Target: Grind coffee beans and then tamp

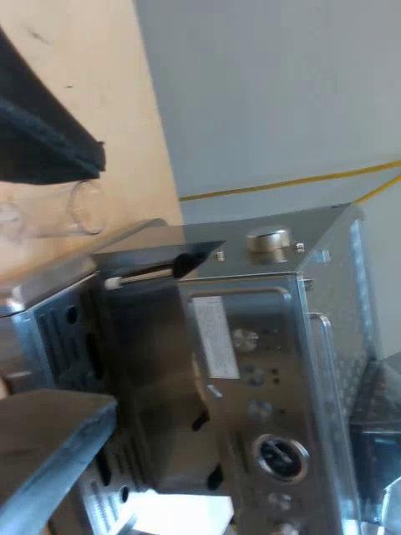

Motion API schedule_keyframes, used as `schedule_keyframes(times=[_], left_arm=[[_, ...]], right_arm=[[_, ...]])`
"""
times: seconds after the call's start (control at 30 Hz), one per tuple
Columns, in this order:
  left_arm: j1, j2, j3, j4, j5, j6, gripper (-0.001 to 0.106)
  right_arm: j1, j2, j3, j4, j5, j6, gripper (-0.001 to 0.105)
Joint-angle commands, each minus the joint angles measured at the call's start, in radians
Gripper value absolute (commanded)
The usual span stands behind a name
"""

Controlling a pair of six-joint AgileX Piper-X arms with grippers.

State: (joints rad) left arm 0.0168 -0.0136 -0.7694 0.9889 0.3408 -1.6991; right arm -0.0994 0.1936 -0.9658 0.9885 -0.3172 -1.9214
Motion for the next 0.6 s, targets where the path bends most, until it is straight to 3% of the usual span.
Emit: schedule_keyframes(times=[0.03, 0.5, 0.6], left_arm=[[-0.002, -0.041, -0.015, 0.07, 0.0, -0.002, 0.056], [-0.002, -0.039, -0.017, 0.106, 0.0, -0.002, 0.056], [-0.002, -0.039, -0.017, 0.106, 0.0, -0.002, 0.056]], right_arm=[[0.001, -0.04, -0.004, 0.021, -0.009, -0.013, 0.074], [0.001, -0.226, 0.019, 0.048, -0.009, -0.012, 0.074], [0.001, -0.25, 0.046, 0.072, -0.009, 0.024, 0.074]])
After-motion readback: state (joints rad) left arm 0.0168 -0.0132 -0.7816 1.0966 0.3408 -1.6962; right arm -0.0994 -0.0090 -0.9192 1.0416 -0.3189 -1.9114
